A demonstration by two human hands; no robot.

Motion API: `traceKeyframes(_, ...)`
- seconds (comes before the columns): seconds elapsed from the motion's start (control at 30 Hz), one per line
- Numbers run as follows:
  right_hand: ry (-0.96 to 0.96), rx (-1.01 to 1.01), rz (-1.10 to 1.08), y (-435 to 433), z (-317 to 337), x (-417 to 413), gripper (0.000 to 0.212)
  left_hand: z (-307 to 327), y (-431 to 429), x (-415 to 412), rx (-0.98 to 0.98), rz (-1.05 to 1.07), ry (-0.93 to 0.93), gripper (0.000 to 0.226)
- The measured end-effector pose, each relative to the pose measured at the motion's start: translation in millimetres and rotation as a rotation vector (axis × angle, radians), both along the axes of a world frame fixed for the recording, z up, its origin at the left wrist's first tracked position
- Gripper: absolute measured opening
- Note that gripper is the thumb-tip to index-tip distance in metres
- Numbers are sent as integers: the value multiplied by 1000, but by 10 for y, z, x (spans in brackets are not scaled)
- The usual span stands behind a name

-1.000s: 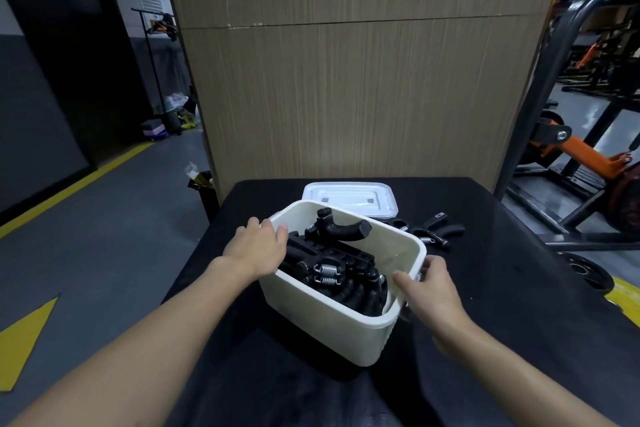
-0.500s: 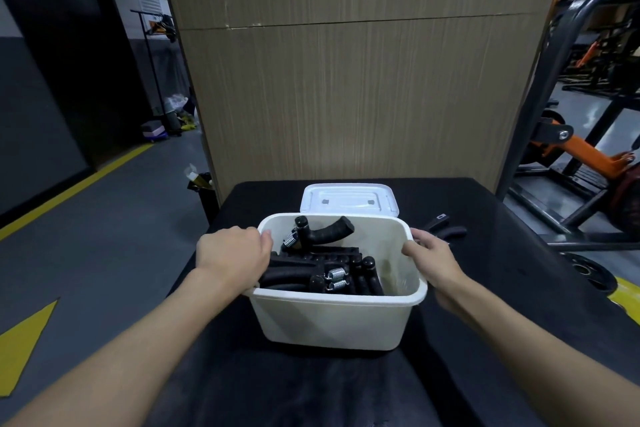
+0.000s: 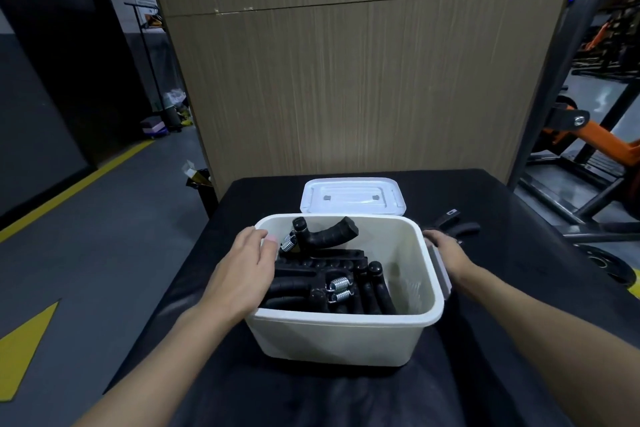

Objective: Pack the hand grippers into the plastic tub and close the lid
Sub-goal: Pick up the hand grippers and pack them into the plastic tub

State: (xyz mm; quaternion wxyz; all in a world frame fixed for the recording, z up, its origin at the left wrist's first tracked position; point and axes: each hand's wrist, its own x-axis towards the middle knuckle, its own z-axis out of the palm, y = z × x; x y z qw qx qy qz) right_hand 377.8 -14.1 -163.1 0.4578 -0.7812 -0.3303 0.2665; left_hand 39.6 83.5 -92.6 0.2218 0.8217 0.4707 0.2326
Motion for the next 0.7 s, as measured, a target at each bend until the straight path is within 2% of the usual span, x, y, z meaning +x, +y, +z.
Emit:
traceKeyframes(0.07,-140,-104,106,100,-106,108,20,8,-37,11,8,12,20,51)
traceKeyframes(0.13,-399,-311,196,170,-144,155,41,18,-73,22,12,27,47,47)
traceKeyframes(0.2,-571,-471,148,192,-131,152,60,35,-111,35,15,40,78,45)
traceKeyframes(0.3,-509,-582,4,168,-183,238,64,44,-137,58,33,55,115,44)
traceKeyframes(0.37,-474,-625,-27,122,-181,305,57,49,-135,63,39,65,130,42)
traceKeyframes(0.5,-535,-478,-150,65,-215,456,27,50,-132,75,53,68,143,43)
traceKeyframes(0.7,-456,-392,-220,33,-263,399,26,83,-165,90,34,86,196,43)
